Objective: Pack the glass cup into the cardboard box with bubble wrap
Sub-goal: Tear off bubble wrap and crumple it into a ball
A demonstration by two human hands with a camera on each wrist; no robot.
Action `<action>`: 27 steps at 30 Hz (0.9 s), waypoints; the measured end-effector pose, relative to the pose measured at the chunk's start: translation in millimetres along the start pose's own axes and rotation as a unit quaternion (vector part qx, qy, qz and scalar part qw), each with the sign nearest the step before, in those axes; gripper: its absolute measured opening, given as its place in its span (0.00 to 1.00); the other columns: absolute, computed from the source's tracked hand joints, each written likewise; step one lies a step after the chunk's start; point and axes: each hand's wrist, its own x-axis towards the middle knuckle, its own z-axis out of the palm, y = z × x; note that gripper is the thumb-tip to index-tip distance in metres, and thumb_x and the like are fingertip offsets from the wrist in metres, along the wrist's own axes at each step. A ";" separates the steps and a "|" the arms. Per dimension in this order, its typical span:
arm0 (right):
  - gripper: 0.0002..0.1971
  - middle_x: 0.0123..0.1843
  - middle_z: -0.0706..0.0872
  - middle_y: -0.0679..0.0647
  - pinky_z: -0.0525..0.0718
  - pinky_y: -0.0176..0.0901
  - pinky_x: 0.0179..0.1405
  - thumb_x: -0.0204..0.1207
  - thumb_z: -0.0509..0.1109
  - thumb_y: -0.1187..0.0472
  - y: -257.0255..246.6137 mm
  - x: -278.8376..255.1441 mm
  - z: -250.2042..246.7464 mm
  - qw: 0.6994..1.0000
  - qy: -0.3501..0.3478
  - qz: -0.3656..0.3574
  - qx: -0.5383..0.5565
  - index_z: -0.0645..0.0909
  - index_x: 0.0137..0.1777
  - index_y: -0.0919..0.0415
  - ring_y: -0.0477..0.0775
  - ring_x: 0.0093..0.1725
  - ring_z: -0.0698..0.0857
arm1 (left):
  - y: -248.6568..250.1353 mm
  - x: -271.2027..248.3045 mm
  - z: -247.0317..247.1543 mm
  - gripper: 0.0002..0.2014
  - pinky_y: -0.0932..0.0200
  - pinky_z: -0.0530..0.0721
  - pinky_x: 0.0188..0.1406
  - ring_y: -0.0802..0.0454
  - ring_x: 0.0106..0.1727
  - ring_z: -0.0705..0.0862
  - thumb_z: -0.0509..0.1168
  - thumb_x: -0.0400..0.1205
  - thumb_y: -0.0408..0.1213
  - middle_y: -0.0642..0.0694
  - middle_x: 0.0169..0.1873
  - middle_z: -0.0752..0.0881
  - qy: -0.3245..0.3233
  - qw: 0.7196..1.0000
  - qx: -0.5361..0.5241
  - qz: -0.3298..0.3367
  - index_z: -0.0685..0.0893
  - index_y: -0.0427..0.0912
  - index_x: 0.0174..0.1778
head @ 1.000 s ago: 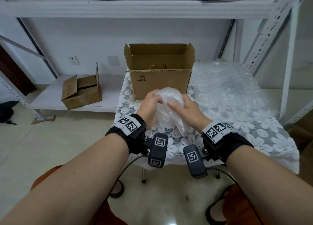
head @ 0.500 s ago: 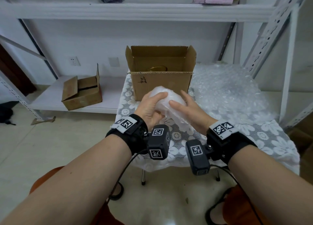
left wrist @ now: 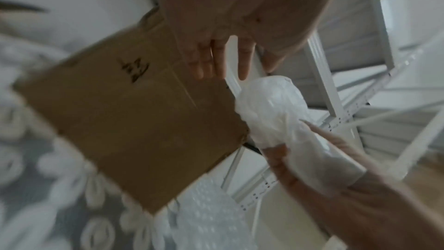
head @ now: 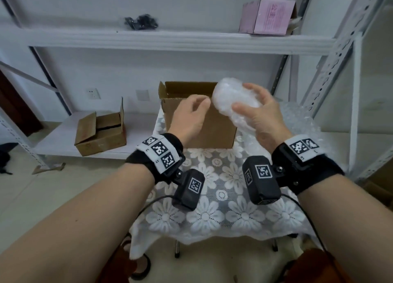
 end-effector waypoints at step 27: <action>0.22 0.69 0.72 0.65 0.77 0.52 0.61 0.78 0.67 0.61 1.0 90.8 56.1 0.699 -0.159 -0.069 -0.694 0.72 0.70 0.69 0.67 0.66 0.75 | -39.1 64.5 27.7 0.27 0.37 0.72 0.67 0.41 0.62 0.82 0.38 0.87 0.54 0.43 0.60 0.85 -0.198 0.866 0.459 0.021 0.78 0.49 0.65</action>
